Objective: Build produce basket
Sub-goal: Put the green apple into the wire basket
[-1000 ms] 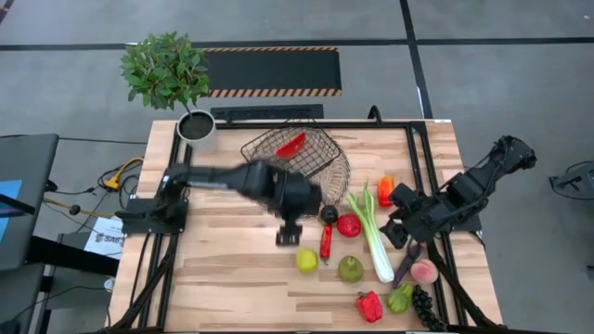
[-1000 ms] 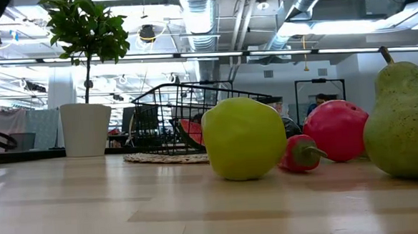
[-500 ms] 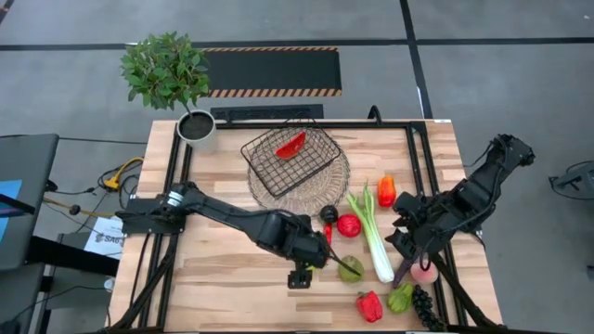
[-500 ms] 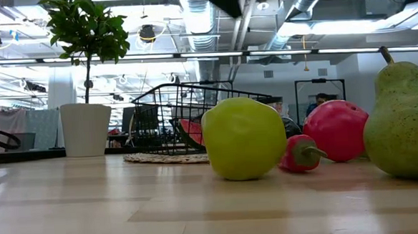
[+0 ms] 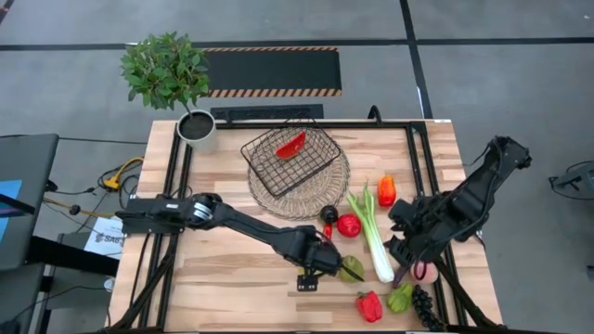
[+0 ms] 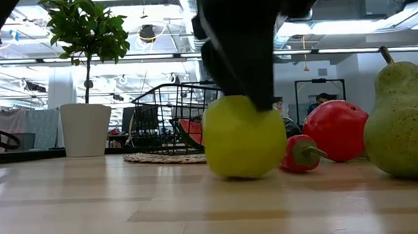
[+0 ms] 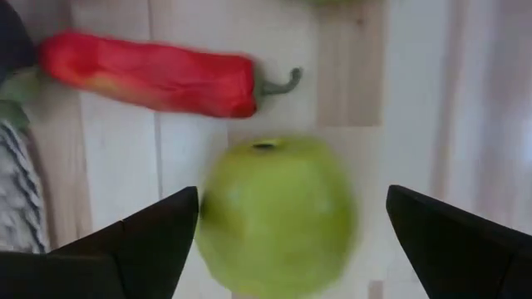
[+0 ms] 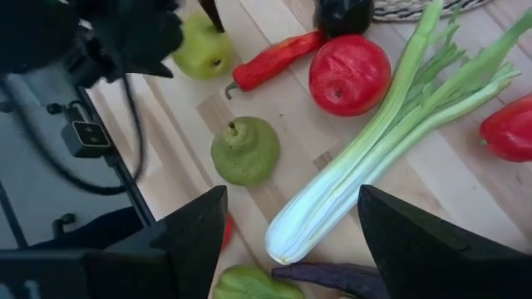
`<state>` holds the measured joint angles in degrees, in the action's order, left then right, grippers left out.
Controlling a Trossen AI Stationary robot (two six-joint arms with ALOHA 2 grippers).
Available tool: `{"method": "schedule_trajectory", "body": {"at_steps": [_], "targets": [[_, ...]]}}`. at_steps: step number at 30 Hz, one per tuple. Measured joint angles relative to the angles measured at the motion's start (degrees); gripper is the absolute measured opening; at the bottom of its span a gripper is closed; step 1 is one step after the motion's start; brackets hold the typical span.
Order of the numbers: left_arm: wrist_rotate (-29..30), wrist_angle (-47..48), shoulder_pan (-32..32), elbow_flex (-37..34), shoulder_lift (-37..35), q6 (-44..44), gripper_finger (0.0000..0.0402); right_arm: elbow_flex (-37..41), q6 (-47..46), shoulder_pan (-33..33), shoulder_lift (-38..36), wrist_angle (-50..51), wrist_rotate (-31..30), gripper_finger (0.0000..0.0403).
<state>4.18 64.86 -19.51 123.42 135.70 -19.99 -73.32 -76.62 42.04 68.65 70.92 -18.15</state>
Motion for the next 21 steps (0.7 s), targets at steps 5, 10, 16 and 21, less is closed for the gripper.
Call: {"method": "schedule_trajectory", "body": {"at_steps": [5,10,16,21], "targets": [[2.1,0.5,0.0,0.0,1.5,-1.6,0.0373,0.0,0.0,0.7,1.0,0.0,0.3,0.0291],[2.0,0.5,0.2,0.0,1.4,-2.2,0.0373,0.0,0.0,1.6,1.1,0.0,0.5,0.0291],[0.6,2.1,0.2,0.0,1.8,-3.1,0.0358,0.0,-1.0,2.4,1.1,0.2,0.5,0.0291],[-0.8,4.2,0.2,0.1,1.7,-3.7,0.0306,0.0,-1.4,2.7,1.1,0.2,0.4,0.0291]]}}
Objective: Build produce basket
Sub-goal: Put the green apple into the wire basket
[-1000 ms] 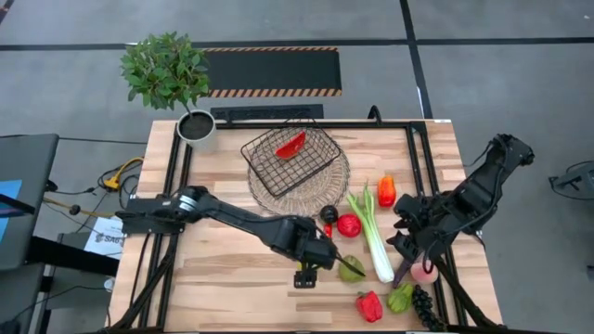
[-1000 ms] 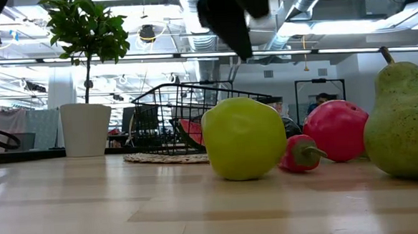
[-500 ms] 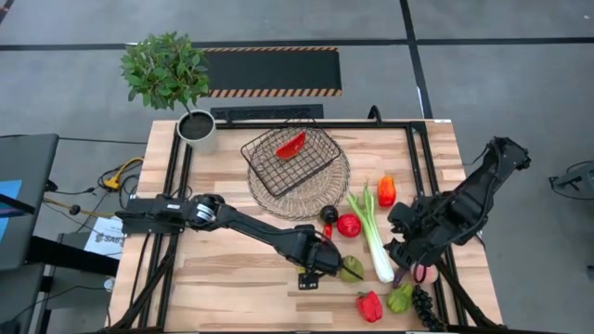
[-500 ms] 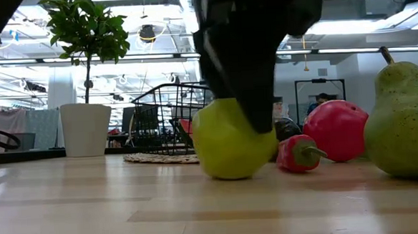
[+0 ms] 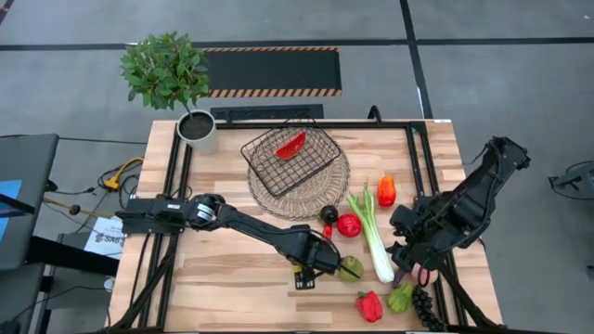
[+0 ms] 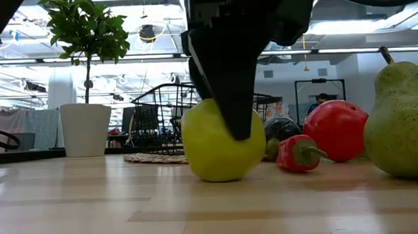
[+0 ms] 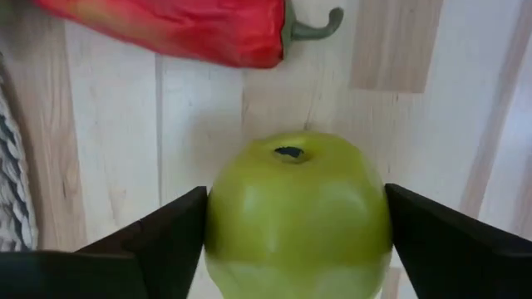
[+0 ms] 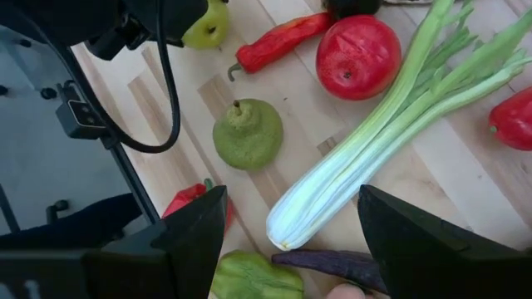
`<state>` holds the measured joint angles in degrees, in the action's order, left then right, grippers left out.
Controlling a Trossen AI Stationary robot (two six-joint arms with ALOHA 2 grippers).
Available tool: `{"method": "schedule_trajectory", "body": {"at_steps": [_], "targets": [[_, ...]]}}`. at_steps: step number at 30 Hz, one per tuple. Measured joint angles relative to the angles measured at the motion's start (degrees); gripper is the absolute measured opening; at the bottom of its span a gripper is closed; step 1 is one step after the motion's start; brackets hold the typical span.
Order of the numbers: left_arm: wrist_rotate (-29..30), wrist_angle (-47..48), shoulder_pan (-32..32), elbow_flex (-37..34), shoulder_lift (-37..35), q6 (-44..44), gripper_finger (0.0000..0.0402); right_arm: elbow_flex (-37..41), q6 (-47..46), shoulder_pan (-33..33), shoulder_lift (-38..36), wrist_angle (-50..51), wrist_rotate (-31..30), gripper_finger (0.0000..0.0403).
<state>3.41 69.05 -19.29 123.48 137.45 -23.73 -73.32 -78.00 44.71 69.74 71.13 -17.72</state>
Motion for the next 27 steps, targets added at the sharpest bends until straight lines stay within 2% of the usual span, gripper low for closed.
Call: {"method": "schedule_trajectory", "body": {"at_steps": [5,11,17,21,27], "targets": [[0.1,1.0,0.0,0.0,0.0,-1.4,0.0276,0.0,0.0,0.0,0.0,0.0,0.0,0.0291],[-0.4,1.1,0.0,0.1,0.0,-3.1,0.0288,0.0,-0.1,0.0,0.0,0.0,0.0,0.0291],[-0.5,3.5,0.0,3.6,0.1,-4.0,0.0286,0.0,-0.2,0.0,0.0,0.0,-0.1,0.0291],[1.5,5.5,0.1,6.7,-0.9,-4.3,0.0286,0.0,-0.2,0.0,0.0,-0.1,-0.1,0.0291],[7.6,9.7,0.7,11.6,-2.2,-4.4,0.0287,0.0,-0.2,0.0,0.0,-0.4,-0.2,0.0291]]}}
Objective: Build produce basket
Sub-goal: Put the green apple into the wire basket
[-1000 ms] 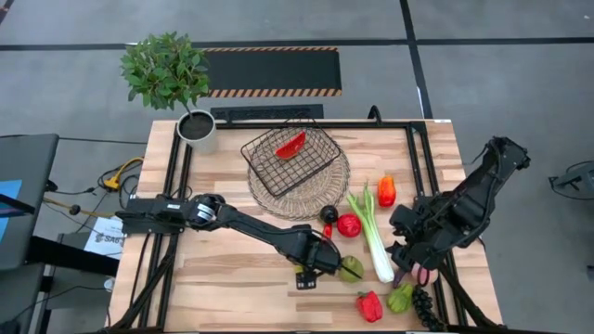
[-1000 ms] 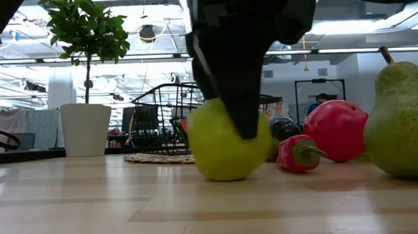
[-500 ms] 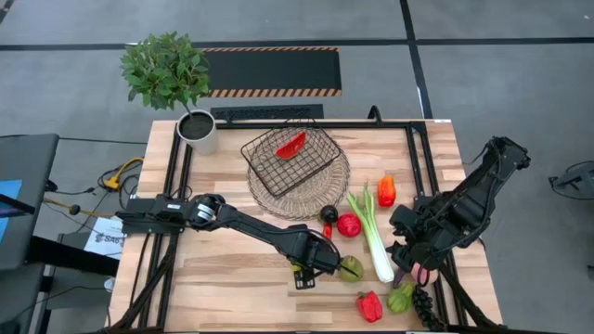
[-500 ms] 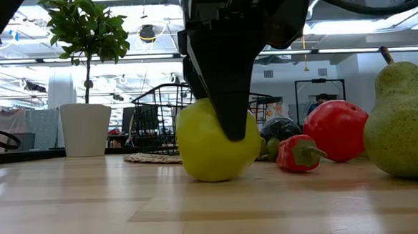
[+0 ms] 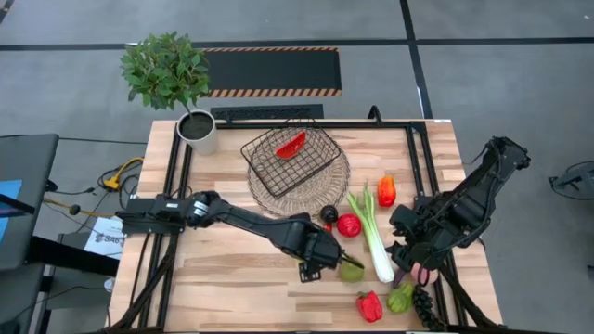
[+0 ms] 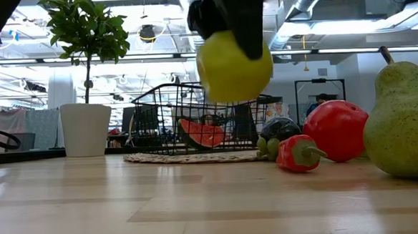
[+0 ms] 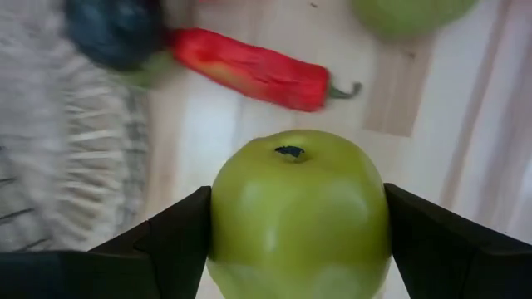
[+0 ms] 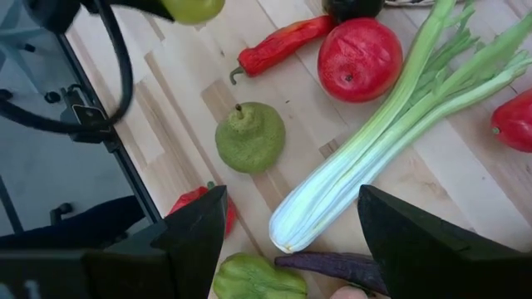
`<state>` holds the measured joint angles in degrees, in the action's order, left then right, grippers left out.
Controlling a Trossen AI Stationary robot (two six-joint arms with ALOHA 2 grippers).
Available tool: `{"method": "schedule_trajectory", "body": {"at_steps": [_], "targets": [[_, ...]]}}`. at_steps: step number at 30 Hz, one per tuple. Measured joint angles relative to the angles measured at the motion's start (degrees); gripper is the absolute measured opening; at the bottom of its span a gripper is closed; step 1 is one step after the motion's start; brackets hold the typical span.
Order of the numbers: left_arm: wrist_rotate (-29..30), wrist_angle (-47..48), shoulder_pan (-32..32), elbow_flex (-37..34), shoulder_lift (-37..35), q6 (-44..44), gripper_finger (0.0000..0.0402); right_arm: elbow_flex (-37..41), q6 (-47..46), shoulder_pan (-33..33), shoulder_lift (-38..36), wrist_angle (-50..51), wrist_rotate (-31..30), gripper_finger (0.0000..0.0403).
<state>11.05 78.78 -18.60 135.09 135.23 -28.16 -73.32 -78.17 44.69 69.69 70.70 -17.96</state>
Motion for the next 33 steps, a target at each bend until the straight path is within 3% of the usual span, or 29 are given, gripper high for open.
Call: {"method": "schedule_trajectory", "body": {"at_steps": [10,18,33], "targets": [[5.0,0.1,3.1,-0.9,-7.1,-0.8,0.0287,0.0,0.1,0.3,0.0,0.0,-0.2,0.0291],[15.4,-2.6,8.7,-0.9,-11.0,2.2,0.0288,0.0,0.1,0.3,0.0,0.2,-1.2,0.0291],[14.1,-9.0,30.3,-1.5,-10.4,13.8,0.0288,0.0,-1.6,-0.2,0.0,0.7,-3.2,0.0291]]}}
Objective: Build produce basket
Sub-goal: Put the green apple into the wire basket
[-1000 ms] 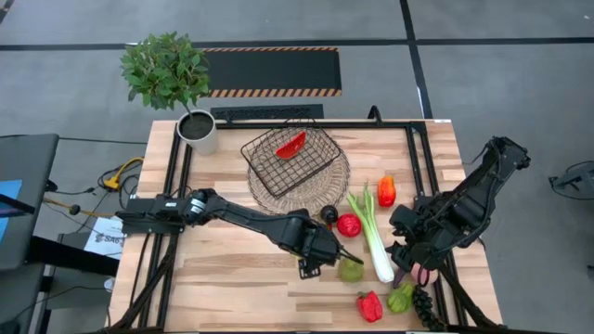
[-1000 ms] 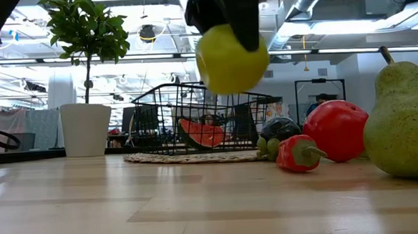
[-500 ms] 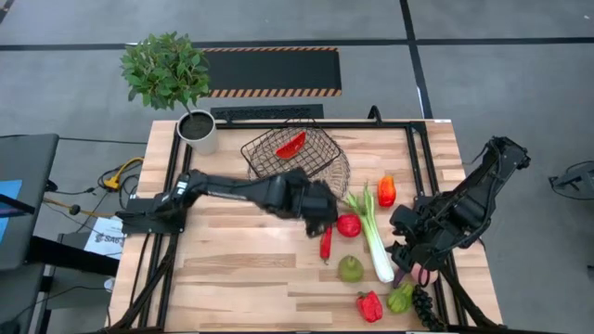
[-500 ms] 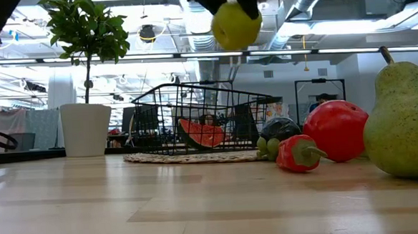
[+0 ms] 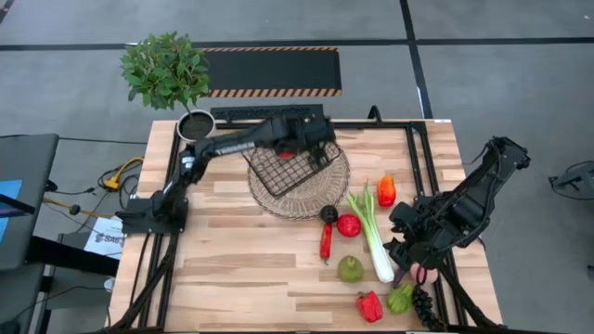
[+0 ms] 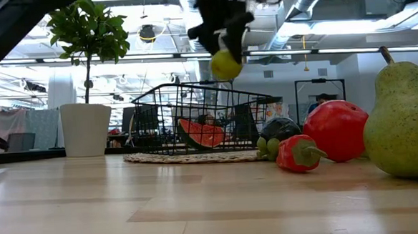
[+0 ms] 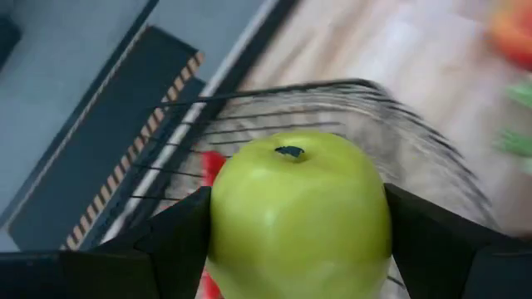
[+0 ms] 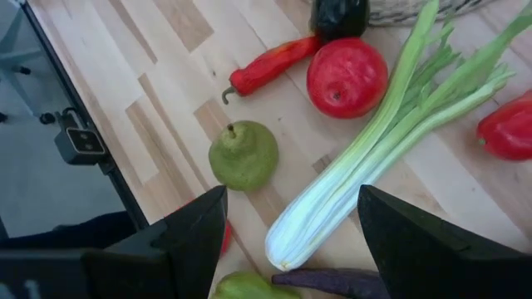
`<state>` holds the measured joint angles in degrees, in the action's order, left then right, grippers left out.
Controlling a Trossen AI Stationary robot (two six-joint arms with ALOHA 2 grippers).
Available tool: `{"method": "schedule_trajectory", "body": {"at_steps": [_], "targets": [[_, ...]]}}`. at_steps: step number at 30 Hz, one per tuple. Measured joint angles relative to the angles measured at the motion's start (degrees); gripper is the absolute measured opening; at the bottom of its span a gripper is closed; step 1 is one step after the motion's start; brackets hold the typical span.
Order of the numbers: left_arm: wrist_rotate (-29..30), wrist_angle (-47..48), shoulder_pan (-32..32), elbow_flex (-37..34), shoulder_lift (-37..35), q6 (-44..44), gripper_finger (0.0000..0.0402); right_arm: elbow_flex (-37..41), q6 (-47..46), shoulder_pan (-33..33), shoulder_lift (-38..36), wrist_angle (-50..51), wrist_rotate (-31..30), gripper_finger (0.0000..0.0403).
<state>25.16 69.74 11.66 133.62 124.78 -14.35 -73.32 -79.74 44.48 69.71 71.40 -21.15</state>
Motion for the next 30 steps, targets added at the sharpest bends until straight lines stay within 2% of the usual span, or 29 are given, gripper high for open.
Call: {"method": "schedule_trajectory", "body": {"at_steps": [4,10,18,30], "targets": [[-5.3,-2.9,4.4,-3.8,0.0,1.7,0.0288,0.0,-1.7,0.0,0.0,0.5,-1.4,0.0291],[-8.0,-7.5,8.0,-10.8,0.1,3.2,0.0288,0.0,-3.0,0.0,0.0,0.7,-1.9,0.0291],[-10.1,-14.9,8.7,-18.5,0.1,4.7,0.0288,0.0,-4.4,-1.6,0.0,0.6,-1.9,0.0291],[-11.7,-18.9,8.8,-22.8,0.1,6.6,0.0290,0.0,-4.4,-3.0,0.0,0.6,-1.7,0.0291]]}}
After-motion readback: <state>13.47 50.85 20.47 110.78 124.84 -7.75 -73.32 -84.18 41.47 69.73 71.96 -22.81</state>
